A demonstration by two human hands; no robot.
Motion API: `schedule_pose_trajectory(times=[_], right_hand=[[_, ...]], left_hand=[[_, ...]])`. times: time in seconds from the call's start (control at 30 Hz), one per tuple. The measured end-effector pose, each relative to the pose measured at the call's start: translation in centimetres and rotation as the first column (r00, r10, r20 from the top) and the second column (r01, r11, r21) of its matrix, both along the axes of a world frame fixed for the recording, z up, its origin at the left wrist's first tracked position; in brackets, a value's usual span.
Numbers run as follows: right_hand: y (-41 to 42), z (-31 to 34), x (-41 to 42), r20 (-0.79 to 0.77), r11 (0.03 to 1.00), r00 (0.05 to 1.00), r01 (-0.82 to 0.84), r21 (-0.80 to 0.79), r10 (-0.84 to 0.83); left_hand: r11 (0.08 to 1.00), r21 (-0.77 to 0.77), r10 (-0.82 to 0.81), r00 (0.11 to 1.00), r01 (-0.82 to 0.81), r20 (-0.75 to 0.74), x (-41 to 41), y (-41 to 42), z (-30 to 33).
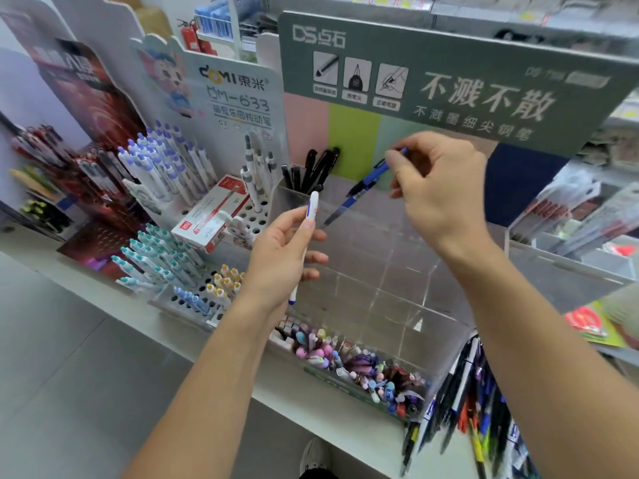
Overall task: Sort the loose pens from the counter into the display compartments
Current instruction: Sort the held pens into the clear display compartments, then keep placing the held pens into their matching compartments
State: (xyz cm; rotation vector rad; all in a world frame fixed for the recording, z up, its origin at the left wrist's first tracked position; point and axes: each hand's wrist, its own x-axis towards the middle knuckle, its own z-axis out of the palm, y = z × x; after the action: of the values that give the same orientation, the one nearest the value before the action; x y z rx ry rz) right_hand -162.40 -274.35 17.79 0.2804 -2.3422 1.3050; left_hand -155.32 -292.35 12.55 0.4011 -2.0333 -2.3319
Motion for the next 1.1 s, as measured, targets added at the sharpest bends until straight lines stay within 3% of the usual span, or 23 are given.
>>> schedule_pose_trajectory(times=[0.07, 0.17, 0.27, 0.37, 0.43, 0.53, 0.6, 0.67, 0.77, 0.87, 1.0, 1.1], right_hand=[[-1.2, -1.1, -1.2, 0.099, 0.992, 0.995, -0.026, 0.121, 0.014], [-1.7, -2.2, -1.8, 0.277, 0.99, 0.961, -0.061, 0.127, 0.024], [-0.4, -1.6, 0.5, 0.289, 0.997, 0.957, -0.018, 0.07, -0.003], [0.9, -1.0, 4.4, 0.441, 0.977, 0.873, -0.208, -0.05, 0.208], [1.6, -1.3, 5.6, 0.487, 0.959, 0.83, -0.19, -0.212, 0.272], [3.6, -0.9, 5.4, 0.276, 0.946, 0.951, -0.043, -0.321, 0.137], [5.1, 0.1, 4.8, 0.041, 0.963, 0.998, 0.05, -0.263, -0.04], [5.8, 0.5, 4.0, -0.06, 0.986, 0.991, 0.115, -0.119, -0.123], [5.2, -0.7, 1.9, 0.097, 0.99, 0.989, 0.101, 0.101, -0.111], [4.5, -2.3, 0.9, 0.252, 0.99, 0.965, 0.033, 0.139, -0.068], [6.4, -1.7, 4.0, 0.192, 0.994, 0.976, 0.088, 0.066, -0.1], [12.1, -1.8, 9.4, 0.102, 0.967, 0.964, 0.252, -0.045, -0.247]], left_hand=[[1.0, 0.001, -0.019, 1.0, 0.019, 0.012, -0.1, 0.1, -0.1], [0.997, 0.02, -0.069, 0.998, 0.069, 0.004, 0.5, 0.5, -0.4], [0.991, -0.067, -0.124, 0.99, 0.12, -0.067, 1.2, 1.1, -0.7], [0.973, -0.155, -0.195, 0.968, 0.171, -0.155, 1.5, 2.3, -0.7], [0.95, -0.214, -0.268, 0.947, 0.228, -0.179, 1.4, 3.4, -0.5], [0.919, -0.342, -0.271, 0.942, 0.194, -0.196, 0.6, 3.8, -0.3], [0.888, -0.445, -0.207, 0.964, 0.112, -0.169, -0.5, 3.1, -0.1], [0.847, -0.524, -0.176, 0.976, 0.084, -0.129, -1.6, 2.2, 0.0], [0.83, -0.549, -0.18, 0.978, 0.094, -0.105, -2.4, 1.8, -0.1], [0.878, -0.477, -0.106, 0.985, 0.03, -0.133, -1.7, 2.7, -0.6], [0.919, -0.362, 0.044, 0.954, -0.154, -0.296, 1.4, 5.7, -0.9], [0.952, -0.298, -0.158, 0.952, 0.076, -0.261, 5.1, 10.1, -2.5]])
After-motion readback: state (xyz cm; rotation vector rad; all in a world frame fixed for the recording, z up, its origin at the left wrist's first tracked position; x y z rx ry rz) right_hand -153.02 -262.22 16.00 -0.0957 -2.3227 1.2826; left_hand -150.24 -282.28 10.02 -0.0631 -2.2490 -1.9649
